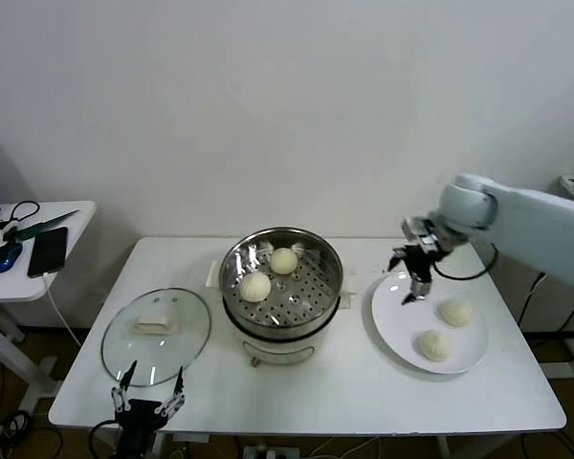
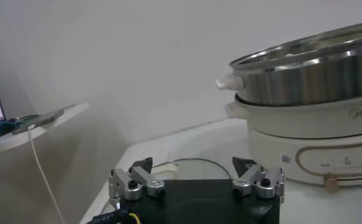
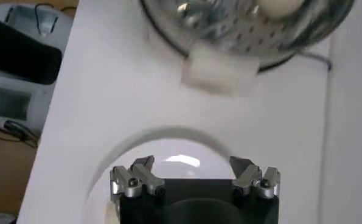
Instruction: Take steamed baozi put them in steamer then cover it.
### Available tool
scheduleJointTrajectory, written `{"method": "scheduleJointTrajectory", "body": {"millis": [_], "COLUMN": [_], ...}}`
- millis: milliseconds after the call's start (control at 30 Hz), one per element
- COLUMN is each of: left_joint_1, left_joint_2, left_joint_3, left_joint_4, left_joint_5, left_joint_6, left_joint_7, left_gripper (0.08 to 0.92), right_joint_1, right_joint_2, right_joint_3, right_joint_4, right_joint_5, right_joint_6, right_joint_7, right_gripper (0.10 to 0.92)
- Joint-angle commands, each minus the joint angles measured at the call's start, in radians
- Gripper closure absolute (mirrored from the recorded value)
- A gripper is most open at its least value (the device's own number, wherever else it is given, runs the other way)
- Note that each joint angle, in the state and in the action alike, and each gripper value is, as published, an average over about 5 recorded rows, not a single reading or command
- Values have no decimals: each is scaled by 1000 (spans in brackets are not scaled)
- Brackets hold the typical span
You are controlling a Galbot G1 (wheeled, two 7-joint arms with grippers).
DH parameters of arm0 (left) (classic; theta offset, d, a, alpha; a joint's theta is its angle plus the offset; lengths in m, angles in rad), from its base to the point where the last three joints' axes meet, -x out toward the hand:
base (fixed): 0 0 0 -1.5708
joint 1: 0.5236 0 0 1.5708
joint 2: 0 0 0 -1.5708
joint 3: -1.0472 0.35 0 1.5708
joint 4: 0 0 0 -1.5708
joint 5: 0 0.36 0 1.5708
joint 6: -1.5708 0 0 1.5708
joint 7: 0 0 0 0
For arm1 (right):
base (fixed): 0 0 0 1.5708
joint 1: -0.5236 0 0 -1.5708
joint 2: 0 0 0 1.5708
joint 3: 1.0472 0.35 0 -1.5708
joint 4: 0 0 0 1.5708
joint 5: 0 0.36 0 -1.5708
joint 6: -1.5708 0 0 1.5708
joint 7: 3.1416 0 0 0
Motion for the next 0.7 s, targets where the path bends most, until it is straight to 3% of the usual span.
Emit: {"method": "scheduleJointTrajectory", "body": {"millis": [33, 700], "left_joint_1": [-1, 14], "left_joint_2": [-5, -9], "left_joint_3": [-2, -13], "left_joint_4": [-4, -12], "left_joint_5": [6, 18], "left_joint_6": [5, 10], "left_joint_7": [-1, -2], "left_gripper": [177, 177], "right_joint_1": [-323, -469], "right_joint_2": [-174, -37], "right_joint_3": [223, 348], "right_joint_4": [13, -129], "right_joint_5": [-209, -263], "right_joint_6": [32, 41], "right_joint_7": [-19, 4], "right_gripper": [203, 203]}}
